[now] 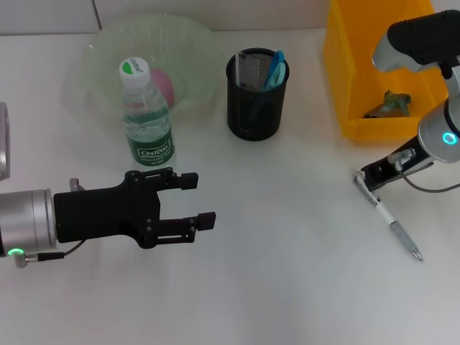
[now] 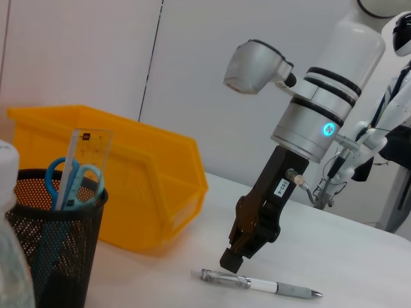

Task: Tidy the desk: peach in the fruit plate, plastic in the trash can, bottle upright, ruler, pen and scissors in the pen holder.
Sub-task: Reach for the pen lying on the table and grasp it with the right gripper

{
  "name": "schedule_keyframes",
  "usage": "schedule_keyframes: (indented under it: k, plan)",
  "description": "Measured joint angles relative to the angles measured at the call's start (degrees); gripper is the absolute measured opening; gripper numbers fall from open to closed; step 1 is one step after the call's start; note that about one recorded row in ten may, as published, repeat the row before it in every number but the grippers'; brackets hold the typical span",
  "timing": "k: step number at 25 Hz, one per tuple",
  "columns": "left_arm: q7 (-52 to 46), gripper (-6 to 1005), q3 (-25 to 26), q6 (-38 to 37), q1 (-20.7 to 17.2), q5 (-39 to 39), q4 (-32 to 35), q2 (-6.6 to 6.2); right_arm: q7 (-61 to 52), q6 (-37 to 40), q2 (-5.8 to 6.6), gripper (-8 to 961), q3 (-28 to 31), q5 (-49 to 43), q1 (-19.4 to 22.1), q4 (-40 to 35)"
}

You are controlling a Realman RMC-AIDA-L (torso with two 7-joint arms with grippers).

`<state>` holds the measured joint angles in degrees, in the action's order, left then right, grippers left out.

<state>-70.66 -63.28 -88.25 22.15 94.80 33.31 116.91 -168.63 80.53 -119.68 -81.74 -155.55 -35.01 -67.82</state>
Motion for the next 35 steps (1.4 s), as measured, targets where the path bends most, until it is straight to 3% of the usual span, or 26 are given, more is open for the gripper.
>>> schedule_keyframes:
  k: [7,12,19,25,35]
  plan:
    - [0.00,778,0.00,-0.12,-0.25,-0.13,0.00,-0.09,1.50,2.17,0.30,-5,0.42,2.07,1.65,-4.36]
    - [0.00,777,0.09,-0.24,-0.41,-0.15,0.00,-0.24,2.03,7.85,0.32,1,0.15,0.95,3.57,-9.99]
    - [0.00,777,0.53,-0.20,-0.29,-0.15,0.00,-0.33,0.63,10.59,0.14,176,-2.27,-1.37,7.02,-14.10]
    - [0.00,777,0.53,0.08,-0.03,0.03,0.00,-0.26,0.34,8.49,0.05,326,-3.87,-1.12,7.23,-12.42]
    - [0.00,778,0.54,0.19,-0.32,0.02,0.00,-0.10,0.09,5.77,0.05,282,-5.42,-0.87,6.55,-9.52]
